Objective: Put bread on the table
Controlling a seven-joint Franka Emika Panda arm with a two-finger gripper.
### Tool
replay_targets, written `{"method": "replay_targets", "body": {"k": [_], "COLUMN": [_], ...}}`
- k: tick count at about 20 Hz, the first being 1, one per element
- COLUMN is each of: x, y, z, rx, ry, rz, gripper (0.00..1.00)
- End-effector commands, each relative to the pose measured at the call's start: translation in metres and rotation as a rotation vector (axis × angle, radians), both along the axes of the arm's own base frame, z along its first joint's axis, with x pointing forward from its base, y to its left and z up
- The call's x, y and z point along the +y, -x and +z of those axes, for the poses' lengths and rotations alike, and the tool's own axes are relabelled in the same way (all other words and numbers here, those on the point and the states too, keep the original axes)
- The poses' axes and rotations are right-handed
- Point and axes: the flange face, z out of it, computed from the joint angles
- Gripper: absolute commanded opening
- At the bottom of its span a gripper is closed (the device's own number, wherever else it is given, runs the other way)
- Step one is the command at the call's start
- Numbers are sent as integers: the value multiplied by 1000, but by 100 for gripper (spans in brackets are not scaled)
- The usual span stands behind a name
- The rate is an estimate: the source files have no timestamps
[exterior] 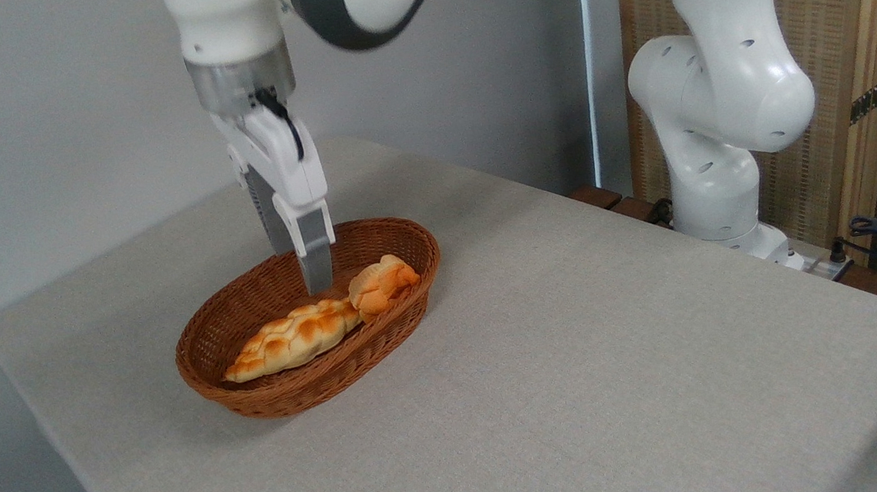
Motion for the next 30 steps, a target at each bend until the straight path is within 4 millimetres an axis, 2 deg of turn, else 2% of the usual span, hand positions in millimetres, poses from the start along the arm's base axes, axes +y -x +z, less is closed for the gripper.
{"method": "replay_targets", "body": {"k": [1, 4, 8, 13, 16, 17, 19, 20, 22, 30], "x": [-12, -26, -30, -31, -36, -38, -37, -36, -35, -34], "y": [10, 5, -7, -15, -15, -14, -14, -15, -15, -15], "z": [-35, -50, -85, -108, -113, -115, -114, -114, -114, -106], "rx": [-9, -14, -1, 5, 2, 0, -6, -8, -8, -15], "ry": [35, 57, 36, 28, 12, -4, -17, -18, -18, -13], "rz": [-1, -3, -12, -9, -26, -41, -50, -49, -47, -38], "gripper": [100, 100, 100, 100, 100, 90, 60, 51, 39, 37]}}
